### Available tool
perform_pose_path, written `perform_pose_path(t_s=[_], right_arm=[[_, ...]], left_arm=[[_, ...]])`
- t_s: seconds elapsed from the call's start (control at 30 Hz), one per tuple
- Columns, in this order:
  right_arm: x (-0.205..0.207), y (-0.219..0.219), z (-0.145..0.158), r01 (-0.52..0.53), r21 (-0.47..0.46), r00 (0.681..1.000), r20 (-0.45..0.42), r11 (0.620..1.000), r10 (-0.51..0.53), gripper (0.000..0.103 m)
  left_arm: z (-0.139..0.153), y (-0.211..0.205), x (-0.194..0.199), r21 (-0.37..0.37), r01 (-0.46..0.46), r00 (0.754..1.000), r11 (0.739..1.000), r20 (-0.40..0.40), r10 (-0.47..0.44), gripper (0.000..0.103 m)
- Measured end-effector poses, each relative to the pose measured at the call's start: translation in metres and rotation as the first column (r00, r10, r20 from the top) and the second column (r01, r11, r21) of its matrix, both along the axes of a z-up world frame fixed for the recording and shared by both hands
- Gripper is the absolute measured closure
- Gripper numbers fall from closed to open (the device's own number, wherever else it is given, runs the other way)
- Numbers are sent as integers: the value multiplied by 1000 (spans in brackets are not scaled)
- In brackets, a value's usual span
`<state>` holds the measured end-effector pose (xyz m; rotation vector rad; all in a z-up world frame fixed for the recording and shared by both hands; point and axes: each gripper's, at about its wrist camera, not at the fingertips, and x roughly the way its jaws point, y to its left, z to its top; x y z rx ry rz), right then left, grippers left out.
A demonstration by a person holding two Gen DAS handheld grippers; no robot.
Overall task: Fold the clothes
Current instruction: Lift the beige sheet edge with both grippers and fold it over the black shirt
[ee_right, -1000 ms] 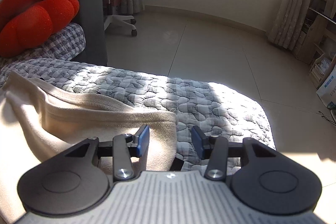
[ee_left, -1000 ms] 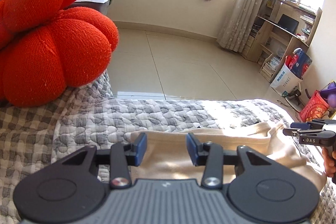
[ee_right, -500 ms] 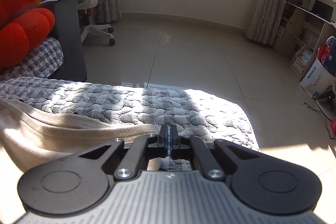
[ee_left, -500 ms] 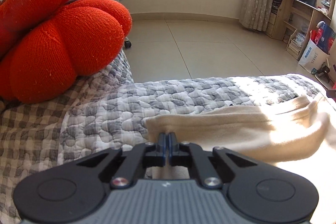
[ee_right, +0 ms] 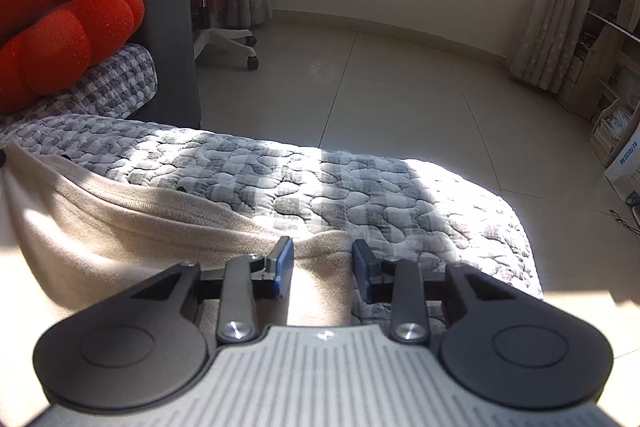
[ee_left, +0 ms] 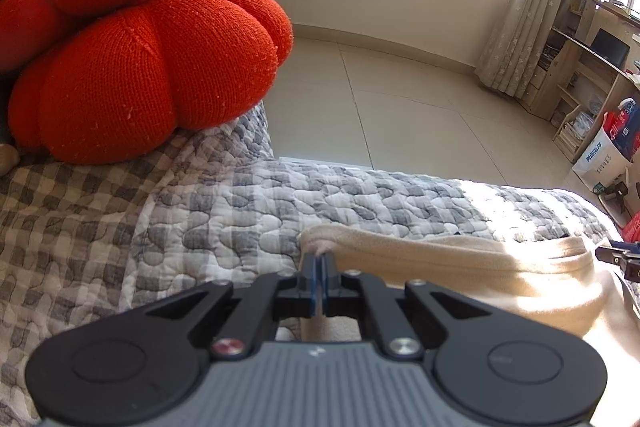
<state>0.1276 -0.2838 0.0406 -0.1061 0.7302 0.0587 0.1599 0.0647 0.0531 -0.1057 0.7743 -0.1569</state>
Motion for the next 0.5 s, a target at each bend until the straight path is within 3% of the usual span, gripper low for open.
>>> perform_pose_path(t_s=[0.33, 0.43, 0.5], right_arm=[[1, -8, 20, 78, 24, 991, 105, 997, -80, 97], [12, -3, -3, 129, -13, 991, 27, 992, -128, 97], [11, 5, -7, 134, -57, 991, 29, 989, -132, 95]], left_arm=[[9, 14, 1, -79, -68, 998, 995, -4, 68, 101], [-5, 10, 4, -37, -92, 995, 995, -45, 91, 100], [-9, 7, 5, -29, -107, 992, 994, -67, 105, 91]])
